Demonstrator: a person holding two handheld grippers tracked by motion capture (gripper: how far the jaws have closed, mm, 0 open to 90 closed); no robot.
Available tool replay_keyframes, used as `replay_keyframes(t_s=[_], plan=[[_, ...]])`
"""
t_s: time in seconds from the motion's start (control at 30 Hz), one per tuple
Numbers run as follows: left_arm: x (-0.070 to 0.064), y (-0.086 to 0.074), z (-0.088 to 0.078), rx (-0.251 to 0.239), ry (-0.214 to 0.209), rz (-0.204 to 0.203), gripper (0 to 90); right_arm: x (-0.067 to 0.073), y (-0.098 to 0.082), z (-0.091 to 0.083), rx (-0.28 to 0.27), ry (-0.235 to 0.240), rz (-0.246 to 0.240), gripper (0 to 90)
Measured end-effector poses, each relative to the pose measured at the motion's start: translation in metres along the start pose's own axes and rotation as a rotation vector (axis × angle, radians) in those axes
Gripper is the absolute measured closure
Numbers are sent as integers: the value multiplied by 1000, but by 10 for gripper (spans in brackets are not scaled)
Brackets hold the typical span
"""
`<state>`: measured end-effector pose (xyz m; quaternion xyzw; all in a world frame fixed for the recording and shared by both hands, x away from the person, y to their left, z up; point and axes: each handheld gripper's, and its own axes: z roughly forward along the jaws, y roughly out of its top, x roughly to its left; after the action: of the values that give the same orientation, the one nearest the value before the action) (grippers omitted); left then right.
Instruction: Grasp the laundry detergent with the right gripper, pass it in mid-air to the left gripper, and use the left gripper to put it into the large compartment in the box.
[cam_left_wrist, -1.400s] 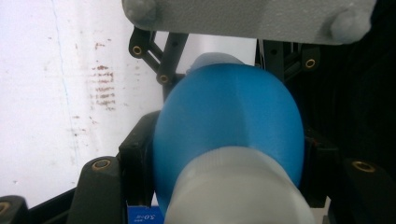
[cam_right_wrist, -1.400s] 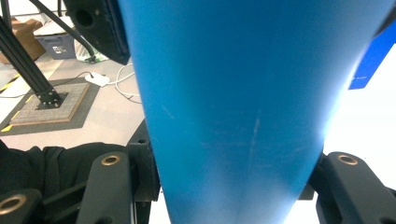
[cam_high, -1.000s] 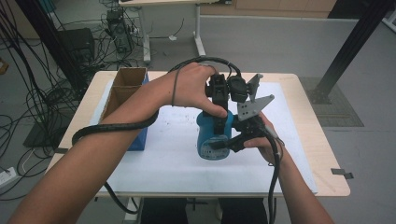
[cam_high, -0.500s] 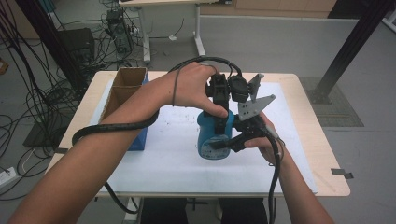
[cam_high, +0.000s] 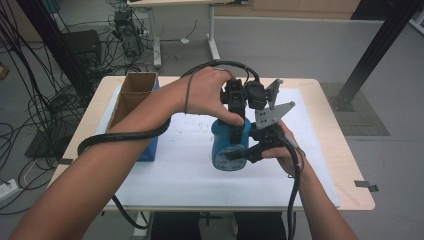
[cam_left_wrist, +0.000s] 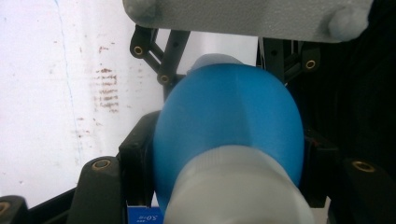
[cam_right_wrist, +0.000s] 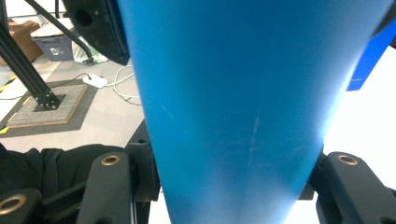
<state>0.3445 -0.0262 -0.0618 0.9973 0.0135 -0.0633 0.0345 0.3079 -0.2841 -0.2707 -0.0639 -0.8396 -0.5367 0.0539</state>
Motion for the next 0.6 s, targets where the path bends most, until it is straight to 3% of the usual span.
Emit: replay_keyframes(t_s=[0.6], plan=[[-1, -1, 0, -6, 2, 1, 377, 0, -1, 0, -2, -1, -2, 432]])
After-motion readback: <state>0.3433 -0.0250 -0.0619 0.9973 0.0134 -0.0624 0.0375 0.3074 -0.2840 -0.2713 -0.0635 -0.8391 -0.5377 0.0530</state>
